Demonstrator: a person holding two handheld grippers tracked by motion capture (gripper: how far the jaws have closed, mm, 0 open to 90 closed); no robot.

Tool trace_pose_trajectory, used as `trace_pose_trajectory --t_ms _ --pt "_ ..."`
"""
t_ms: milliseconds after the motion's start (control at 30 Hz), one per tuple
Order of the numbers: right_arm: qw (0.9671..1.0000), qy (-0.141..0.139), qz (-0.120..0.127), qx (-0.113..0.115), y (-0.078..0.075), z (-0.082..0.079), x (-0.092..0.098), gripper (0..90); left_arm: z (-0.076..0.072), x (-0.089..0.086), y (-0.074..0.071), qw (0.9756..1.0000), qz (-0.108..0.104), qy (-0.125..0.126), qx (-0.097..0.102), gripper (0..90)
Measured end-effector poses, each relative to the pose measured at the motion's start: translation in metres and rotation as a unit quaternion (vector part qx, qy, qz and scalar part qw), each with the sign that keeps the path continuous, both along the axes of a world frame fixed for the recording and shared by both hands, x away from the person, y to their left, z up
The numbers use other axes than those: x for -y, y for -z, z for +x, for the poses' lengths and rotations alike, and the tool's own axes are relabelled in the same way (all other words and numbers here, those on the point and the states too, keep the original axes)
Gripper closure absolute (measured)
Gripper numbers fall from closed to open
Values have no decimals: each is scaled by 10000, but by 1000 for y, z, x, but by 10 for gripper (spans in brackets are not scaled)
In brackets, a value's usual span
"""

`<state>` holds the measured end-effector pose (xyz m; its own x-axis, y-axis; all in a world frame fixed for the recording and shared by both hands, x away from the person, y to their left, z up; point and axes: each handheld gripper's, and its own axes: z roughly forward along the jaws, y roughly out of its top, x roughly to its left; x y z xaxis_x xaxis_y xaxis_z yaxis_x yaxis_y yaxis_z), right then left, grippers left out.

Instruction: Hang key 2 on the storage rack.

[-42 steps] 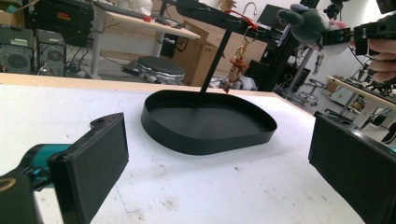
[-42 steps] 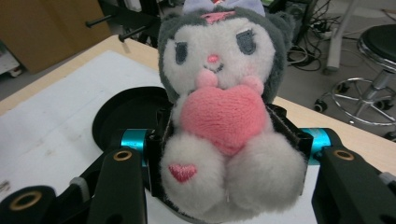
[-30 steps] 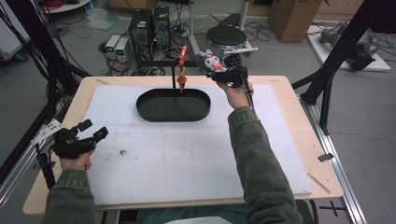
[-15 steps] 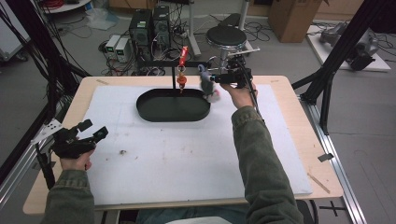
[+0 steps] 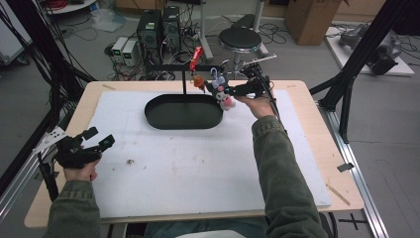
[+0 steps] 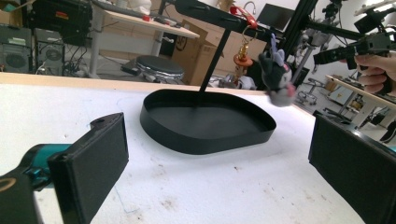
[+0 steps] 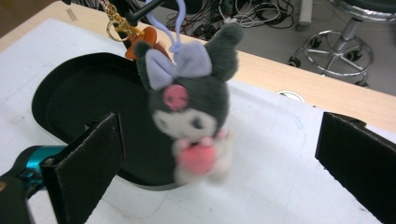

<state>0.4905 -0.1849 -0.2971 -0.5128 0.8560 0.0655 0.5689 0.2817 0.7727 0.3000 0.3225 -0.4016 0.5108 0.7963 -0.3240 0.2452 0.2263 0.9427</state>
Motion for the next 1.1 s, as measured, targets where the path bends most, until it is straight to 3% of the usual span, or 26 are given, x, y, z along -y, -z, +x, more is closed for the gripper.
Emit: trace_pose_trajectory --t_ms 133,367,500,733,933,1100 --pt "9999 -68 42 96 -6 -6 1 5 0 0 0 10000 18 0 0 52" --pt "9995 -207 -202 148 -10 -15 4 6 0 -1 0 10000 17 2 0 52" --pt "9994 -245 -193 180 -13 -21 6 6 -1 0 0 10000 22 -2 -1 52" --pt "9995 -230 -155 159 -3 -32 16 6 -1 0 0 10000 26 -1 -4 51" --pt "9996 -182 10 235 2 -45 27 5 0 0 0 10000 35 1 -36 51" --pt "9992 -159 200 307 5 -54 40 5 0 3 1 9997 210 13 -118 52"
